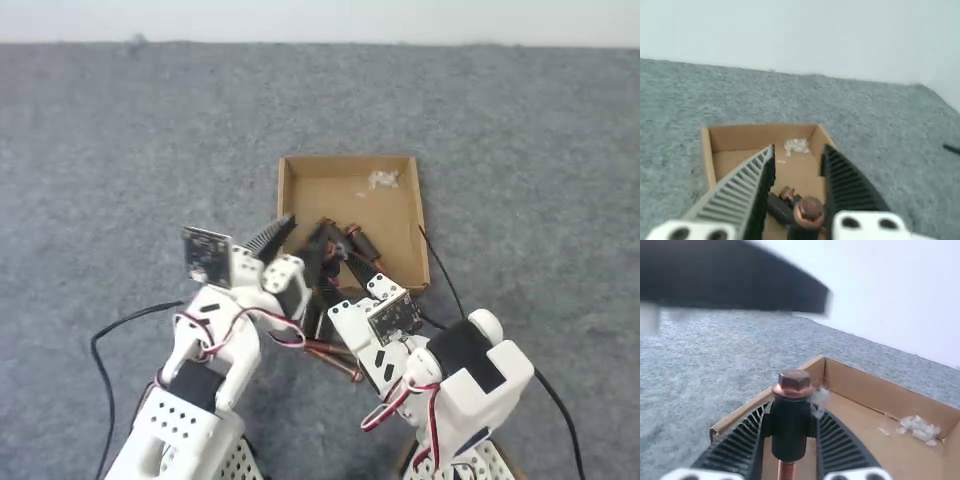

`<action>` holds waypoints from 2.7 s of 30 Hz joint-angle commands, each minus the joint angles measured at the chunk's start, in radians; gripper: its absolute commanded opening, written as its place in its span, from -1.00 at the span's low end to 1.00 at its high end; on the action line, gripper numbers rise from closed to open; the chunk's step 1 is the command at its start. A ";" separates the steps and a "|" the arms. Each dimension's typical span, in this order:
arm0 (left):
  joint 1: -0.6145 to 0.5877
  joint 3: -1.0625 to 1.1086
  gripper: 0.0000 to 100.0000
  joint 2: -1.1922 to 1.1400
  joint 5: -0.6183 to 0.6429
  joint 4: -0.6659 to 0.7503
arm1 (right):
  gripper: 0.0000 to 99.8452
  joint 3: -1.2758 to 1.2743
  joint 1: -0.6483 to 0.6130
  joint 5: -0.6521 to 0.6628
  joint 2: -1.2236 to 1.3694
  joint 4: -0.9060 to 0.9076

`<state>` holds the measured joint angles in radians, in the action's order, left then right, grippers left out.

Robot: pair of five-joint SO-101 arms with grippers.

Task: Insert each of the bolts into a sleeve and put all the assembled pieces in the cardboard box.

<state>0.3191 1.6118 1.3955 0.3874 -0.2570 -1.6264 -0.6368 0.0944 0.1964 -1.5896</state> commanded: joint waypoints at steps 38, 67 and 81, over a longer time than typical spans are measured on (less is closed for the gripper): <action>-0.298 0.081 -0.98 0.012 -0.354 -0.244 | -0.99 -0.041 0.114 0.006 -0.093 -0.102; -0.296 0.081 -0.98 0.011 -0.436 -0.245 | -0.99 0.175 0.349 -0.114 -0.763 1.136; -0.296 0.081 -0.98 0.011 -0.437 -0.247 | -0.99 0.470 0.418 -0.018 -0.757 1.666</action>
<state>0.0276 1.7008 1.3955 -0.0407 -0.4979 -1.2536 -0.2332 0.0054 -0.5340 0.0583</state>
